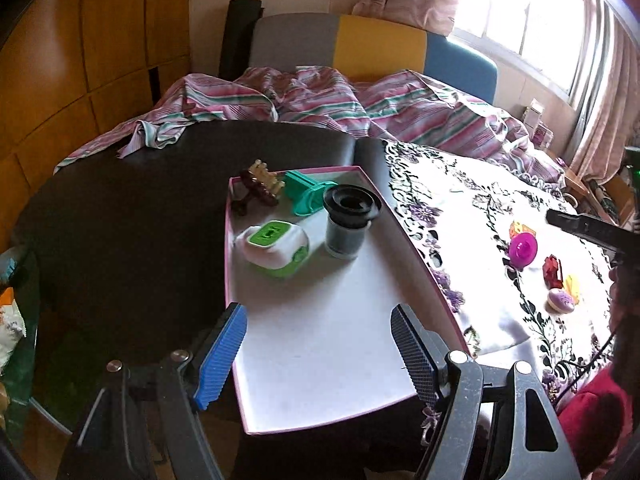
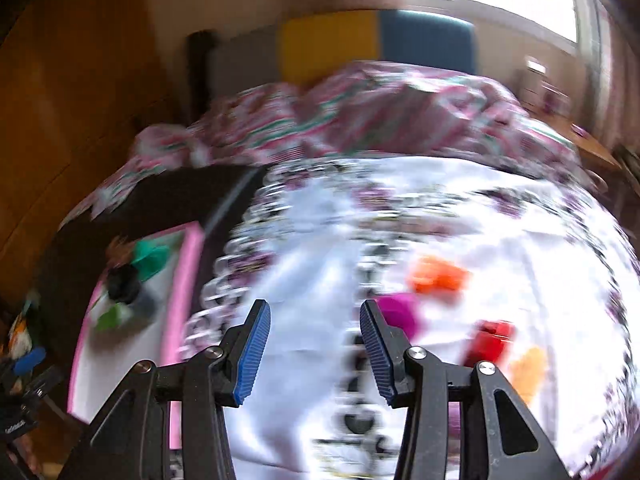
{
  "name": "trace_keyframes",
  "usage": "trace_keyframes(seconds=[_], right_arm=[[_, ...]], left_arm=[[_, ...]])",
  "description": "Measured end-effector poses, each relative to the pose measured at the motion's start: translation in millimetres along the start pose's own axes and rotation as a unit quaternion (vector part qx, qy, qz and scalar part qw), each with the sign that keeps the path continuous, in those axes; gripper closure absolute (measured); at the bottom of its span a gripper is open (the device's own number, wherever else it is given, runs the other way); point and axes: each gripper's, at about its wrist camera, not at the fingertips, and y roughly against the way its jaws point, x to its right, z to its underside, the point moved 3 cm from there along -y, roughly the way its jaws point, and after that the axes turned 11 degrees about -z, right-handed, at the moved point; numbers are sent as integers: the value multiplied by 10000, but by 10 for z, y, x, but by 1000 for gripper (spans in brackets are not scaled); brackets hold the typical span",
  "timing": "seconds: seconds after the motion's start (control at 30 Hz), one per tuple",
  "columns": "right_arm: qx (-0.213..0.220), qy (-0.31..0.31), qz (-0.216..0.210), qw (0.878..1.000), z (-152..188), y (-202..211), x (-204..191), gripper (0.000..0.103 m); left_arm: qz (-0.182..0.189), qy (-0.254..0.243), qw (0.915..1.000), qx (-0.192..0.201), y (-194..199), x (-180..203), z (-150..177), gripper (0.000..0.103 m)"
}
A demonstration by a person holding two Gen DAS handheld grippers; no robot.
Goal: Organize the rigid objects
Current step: 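Move both tools from the tray back over the toys on the tablecloth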
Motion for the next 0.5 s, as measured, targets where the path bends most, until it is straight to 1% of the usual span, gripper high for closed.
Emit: trace_keyframes(seconds=[0.1, 0.17, 0.3, 0.33, 0.37, 0.4, 0.5], right_arm=[[236, -516, 371, 9977, -22, 192, 475, 56], [417, -905, 655, 9929, -9, 302, 788, 55], [697, -1667, 1000, 9784, 110, 432, 1313, 54], [736, -1927, 1017, 9732, 160, 452, 1427, 54], [775, -2257, 881, 9671, 197, 471, 1536, 54], [882, -2434, 763, 9629, 218, 511, 1593, 54], [1070, -2615, 872, 9553, 244, 599, 1664, 52]], left_arm=[[43, -141, 9999, -37, -13, 85, 5, 29], [87, -176, 9998, -25, -7, 136, -9, 29], [254, -279, 9993, -7, 9, 263, -54, 29], [294, -301, 9991, -10, 10, 291, -65, 29], [355, -337, 9988, -20, 11, 343, -83, 29], [393, -362, 9986, -16, 14, 393, -98, 29], [551, -511, 9972, -21, 12, 608, -150, 29]])
